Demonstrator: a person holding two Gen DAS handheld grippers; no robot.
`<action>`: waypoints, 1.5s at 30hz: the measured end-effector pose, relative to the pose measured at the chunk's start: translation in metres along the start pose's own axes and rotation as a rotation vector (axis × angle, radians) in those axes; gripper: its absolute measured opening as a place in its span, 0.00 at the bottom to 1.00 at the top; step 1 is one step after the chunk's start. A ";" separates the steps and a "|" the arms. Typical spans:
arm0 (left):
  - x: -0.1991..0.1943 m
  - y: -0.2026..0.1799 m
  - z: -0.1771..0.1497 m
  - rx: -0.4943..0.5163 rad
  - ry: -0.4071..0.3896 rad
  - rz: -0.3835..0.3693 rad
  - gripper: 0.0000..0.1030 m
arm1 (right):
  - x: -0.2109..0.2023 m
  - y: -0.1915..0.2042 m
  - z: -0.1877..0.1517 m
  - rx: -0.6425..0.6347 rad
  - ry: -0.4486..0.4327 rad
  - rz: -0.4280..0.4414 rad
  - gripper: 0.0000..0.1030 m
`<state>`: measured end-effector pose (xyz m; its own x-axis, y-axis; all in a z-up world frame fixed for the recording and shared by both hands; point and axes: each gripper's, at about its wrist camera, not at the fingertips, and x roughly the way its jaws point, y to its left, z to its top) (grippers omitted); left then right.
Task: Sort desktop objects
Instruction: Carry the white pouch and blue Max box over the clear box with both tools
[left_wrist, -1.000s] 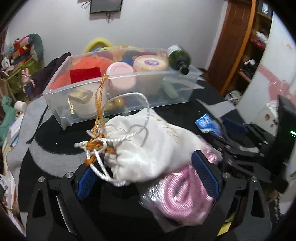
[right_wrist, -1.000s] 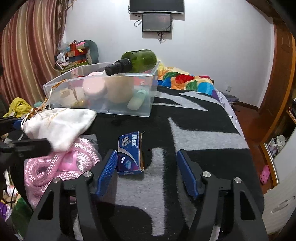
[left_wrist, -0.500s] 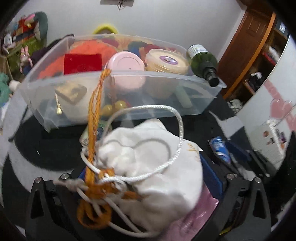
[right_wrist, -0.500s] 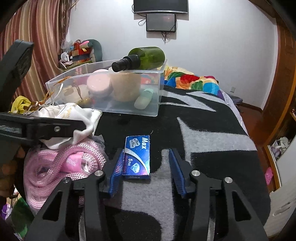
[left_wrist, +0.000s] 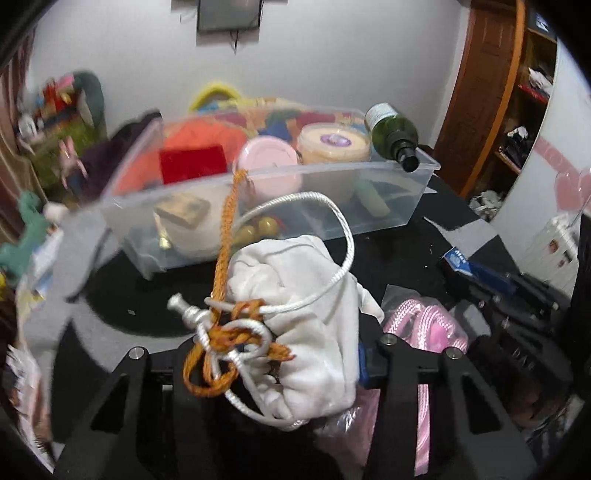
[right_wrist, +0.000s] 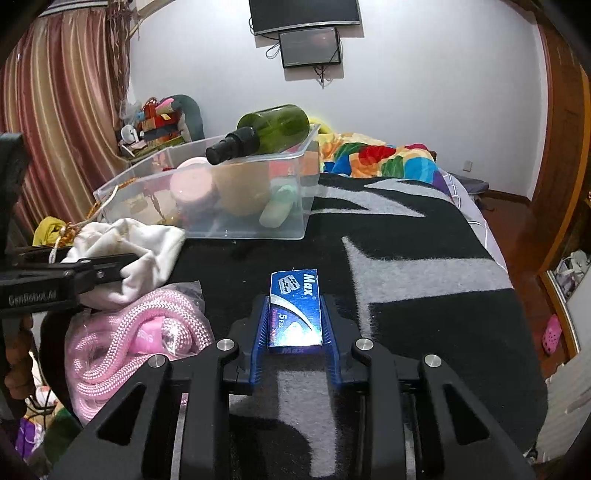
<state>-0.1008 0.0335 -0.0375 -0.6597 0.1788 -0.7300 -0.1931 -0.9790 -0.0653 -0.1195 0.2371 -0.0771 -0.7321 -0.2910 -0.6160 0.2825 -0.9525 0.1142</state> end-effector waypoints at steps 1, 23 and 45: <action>-0.004 0.000 -0.001 0.009 -0.012 0.007 0.45 | -0.001 0.000 0.001 0.004 -0.002 0.002 0.24; -0.050 0.055 0.039 -0.117 -0.127 -0.061 0.44 | -0.017 0.000 0.054 0.022 -0.056 0.068 0.24; 0.003 0.091 0.083 -0.187 -0.145 -0.039 0.45 | 0.016 0.008 0.094 0.023 -0.052 0.083 0.24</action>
<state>-0.1811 -0.0467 0.0109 -0.7546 0.2162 -0.6196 -0.0918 -0.9696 -0.2266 -0.1877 0.2162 -0.0130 -0.7380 -0.3730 -0.5623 0.3301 -0.9264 0.1812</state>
